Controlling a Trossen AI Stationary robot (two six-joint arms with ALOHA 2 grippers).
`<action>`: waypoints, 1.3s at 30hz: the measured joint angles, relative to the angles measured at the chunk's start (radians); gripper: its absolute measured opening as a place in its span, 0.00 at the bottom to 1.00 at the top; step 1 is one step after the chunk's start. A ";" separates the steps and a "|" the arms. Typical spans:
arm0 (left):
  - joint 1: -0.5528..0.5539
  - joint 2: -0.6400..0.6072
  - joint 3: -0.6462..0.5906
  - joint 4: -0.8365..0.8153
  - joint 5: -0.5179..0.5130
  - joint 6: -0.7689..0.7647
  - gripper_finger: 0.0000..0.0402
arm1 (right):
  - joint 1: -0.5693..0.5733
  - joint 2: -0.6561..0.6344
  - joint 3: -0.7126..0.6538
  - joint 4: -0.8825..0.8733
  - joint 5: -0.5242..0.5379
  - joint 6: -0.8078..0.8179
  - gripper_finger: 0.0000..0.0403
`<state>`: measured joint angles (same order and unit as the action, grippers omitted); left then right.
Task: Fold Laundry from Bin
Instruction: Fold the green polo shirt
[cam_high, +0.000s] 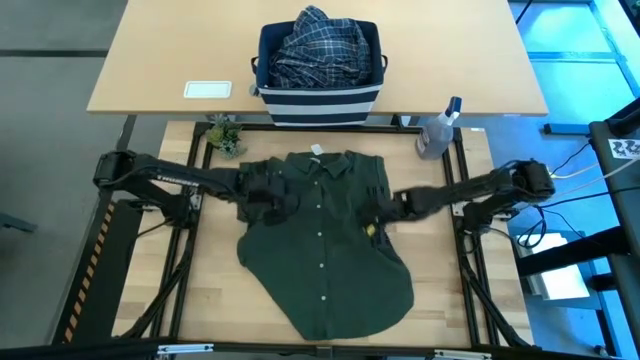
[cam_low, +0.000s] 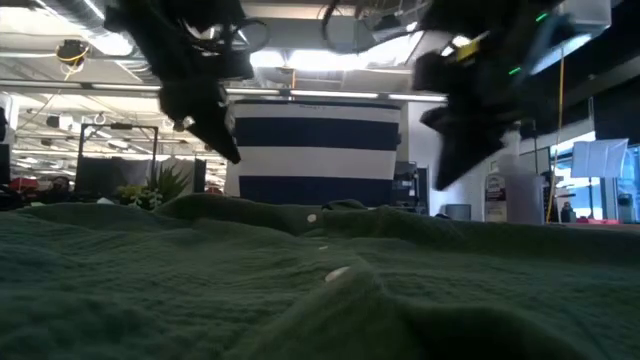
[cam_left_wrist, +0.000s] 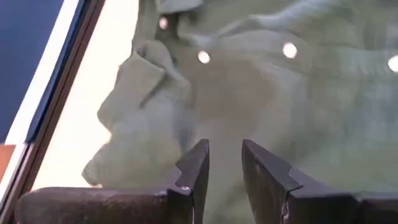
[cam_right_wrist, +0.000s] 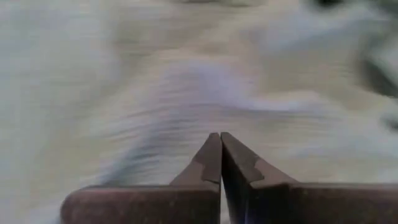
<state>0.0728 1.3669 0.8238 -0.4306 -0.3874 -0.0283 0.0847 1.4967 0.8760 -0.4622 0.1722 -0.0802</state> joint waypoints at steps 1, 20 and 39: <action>0.037 0.003 0.000 0.019 0.026 0.021 0.22 | -0.046 0.000 -0.006 0.018 0.013 -0.009 0.00; 0.478 0.270 0.000 0.208 0.326 0.205 0.22 | -0.606 0.157 -0.069 0.244 -0.058 -0.130 0.00; 0.563 0.248 0.000 0.475 0.227 0.249 0.22 | -0.722 0.141 -0.069 0.204 0.130 0.001 0.00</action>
<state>0.6362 1.6150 0.8238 0.0446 -0.1601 0.2205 -0.6371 1.6373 0.8066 -0.2584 0.3023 -0.0788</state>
